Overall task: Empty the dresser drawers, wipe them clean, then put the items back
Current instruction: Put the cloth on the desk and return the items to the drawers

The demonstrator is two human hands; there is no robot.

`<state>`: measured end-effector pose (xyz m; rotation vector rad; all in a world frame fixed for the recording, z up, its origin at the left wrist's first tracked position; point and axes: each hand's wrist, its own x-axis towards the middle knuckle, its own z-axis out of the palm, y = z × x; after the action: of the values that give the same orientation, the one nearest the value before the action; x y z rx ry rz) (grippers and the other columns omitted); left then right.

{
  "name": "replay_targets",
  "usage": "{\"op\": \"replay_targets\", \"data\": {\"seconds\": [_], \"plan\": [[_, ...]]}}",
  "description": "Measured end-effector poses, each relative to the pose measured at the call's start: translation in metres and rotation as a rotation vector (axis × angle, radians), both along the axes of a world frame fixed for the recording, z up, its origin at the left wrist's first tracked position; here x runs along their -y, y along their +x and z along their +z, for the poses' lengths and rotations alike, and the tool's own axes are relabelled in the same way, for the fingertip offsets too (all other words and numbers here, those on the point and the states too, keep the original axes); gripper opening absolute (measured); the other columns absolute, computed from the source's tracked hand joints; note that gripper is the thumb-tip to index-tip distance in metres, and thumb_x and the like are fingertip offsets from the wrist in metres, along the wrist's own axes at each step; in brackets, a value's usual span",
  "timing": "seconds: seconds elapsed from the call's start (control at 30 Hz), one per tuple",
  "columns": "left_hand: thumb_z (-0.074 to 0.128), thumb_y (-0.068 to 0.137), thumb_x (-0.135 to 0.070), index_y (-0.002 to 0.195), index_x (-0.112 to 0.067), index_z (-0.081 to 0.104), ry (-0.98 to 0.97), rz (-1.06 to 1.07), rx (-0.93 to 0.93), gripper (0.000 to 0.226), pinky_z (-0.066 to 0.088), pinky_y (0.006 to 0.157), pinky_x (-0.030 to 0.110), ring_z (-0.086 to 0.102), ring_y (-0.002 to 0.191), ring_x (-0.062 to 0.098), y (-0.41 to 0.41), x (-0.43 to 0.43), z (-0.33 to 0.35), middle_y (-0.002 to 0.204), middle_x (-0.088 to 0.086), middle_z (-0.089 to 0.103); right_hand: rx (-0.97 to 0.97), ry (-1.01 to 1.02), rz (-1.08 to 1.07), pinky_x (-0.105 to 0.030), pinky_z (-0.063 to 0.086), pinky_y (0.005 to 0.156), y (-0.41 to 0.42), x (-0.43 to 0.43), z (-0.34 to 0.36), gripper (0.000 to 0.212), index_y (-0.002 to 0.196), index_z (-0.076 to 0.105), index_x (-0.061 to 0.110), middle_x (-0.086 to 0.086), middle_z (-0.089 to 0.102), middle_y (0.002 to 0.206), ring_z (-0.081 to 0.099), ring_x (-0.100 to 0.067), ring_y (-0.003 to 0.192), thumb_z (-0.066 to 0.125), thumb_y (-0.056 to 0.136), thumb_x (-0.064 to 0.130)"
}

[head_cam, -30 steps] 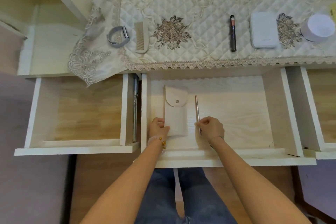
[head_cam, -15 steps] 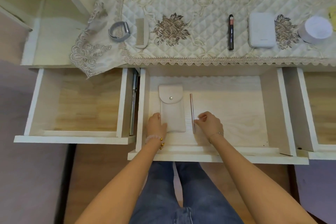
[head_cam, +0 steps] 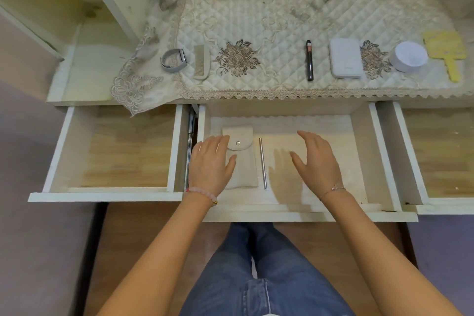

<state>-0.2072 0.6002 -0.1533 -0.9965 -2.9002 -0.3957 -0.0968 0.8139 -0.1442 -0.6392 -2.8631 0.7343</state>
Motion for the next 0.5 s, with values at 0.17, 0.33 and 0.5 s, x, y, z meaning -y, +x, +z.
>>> {"op": "replay_targets", "data": {"seconds": [0.17, 0.33, 0.5], "plan": [[0.042, 0.086, -0.038, 0.113, -0.010, 0.060, 0.022, -0.025, -0.063, 0.043, 0.046, 0.088, 0.039, 0.060, 0.100, 0.025, 0.004, 0.000, 0.016, 0.108, 0.006, 0.065, -0.042, 0.006, -0.013, -0.037, 0.040, 0.098, 0.007, 0.017, 0.017, 0.046, 0.128, 0.049, 0.004, -0.013, 0.056, 0.126, 0.050, -0.030, 0.118, 0.062, 0.087, 0.021], [0.041, 0.087, -0.039, 0.112, -0.009, 0.061, 0.063, -0.072, -0.077, 0.044, 0.045, 0.086, 0.038, 0.061, 0.100, 0.026, 0.007, -0.005, 0.021, 0.109, 0.007, 0.065, -0.052, 0.038, -0.039, -0.038, 0.039, 0.101, 0.018, 0.022, 0.027, 0.048, 0.131, 0.047, 0.005, -0.012, 0.053, 0.130, 0.048, -0.029, 0.121, 0.060, 0.088, 0.024], [0.042, 0.088, -0.040, 0.113, -0.008, 0.061, 0.066, -0.086, -0.095, 0.045, 0.045, 0.085, 0.037, 0.061, 0.099, 0.027, 0.009, -0.007, 0.029, 0.108, 0.008, 0.065, -0.050, 0.054, -0.069, -0.037, 0.036, 0.104, 0.026, 0.012, 0.035, 0.051, 0.134, 0.043, 0.007, -0.011, 0.050, 0.134, 0.045, -0.027, 0.125, 0.056, 0.090, 0.028]]}}
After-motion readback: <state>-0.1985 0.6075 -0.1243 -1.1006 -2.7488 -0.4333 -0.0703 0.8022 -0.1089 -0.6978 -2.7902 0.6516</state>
